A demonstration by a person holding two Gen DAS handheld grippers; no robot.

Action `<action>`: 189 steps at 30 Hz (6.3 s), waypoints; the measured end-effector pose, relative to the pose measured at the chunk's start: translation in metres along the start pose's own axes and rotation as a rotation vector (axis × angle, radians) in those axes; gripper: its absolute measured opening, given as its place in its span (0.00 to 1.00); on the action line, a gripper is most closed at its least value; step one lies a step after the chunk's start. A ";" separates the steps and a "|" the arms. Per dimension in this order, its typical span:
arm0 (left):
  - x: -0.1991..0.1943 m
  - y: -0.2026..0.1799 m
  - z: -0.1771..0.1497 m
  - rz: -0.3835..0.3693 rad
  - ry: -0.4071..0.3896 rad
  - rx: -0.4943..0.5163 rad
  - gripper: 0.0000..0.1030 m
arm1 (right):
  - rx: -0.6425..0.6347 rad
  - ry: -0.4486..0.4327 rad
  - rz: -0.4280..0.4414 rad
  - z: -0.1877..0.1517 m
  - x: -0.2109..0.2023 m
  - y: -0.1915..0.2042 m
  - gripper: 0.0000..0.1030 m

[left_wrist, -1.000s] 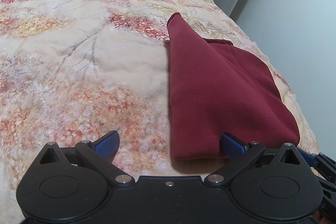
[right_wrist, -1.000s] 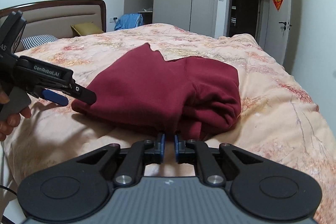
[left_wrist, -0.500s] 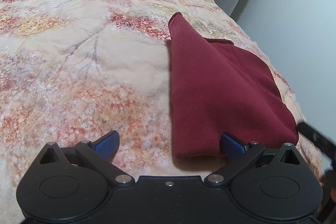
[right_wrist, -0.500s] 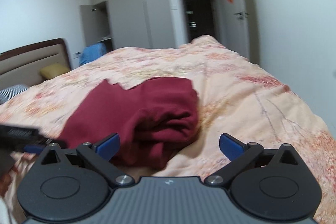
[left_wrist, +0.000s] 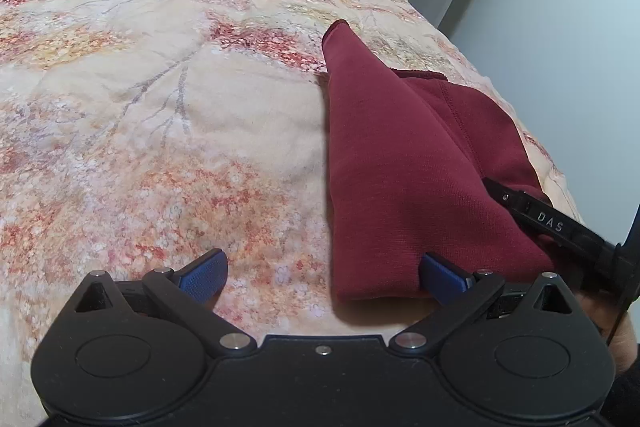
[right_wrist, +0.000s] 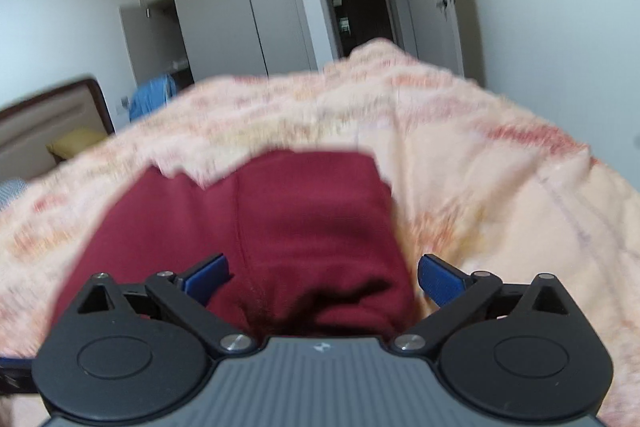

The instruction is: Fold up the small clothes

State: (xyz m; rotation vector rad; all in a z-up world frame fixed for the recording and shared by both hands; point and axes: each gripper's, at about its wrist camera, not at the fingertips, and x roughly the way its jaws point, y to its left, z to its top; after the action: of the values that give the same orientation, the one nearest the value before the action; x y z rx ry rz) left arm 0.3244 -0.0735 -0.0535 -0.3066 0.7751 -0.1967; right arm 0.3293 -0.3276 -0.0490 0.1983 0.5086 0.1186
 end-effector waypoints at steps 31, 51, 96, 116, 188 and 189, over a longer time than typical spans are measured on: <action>0.062 0.006 0.049 -0.180 -0.064 -0.035 0.99 | 0.290 -0.099 0.286 -0.028 0.005 -0.059 1.00; 0.061 0.009 0.051 -0.190 -0.042 -0.020 0.99 | 0.429 -0.133 0.376 -0.007 0.048 -0.096 0.67; -0.048 0.089 0.137 0.028 -0.215 0.028 0.32 | 0.063 -0.131 0.449 0.079 0.044 0.099 0.15; -0.027 0.155 0.110 0.107 -0.161 -0.118 0.74 | -0.036 0.051 0.368 0.039 0.103 0.170 0.39; -0.258 0.056 -0.117 0.284 -0.399 0.082 0.99 | -0.272 -0.289 0.217 -0.105 -0.241 0.189 1.00; -0.258 0.056 -0.117 0.285 -0.398 0.082 0.99 | -0.272 -0.288 0.217 -0.105 -0.241 0.189 1.00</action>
State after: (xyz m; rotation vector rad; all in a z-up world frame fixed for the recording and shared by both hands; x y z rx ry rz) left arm 0.0641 0.0291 0.0181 -0.1471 0.4074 0.1006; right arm 0.0568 -0.1654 0.0156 0.0025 0.1787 0.3635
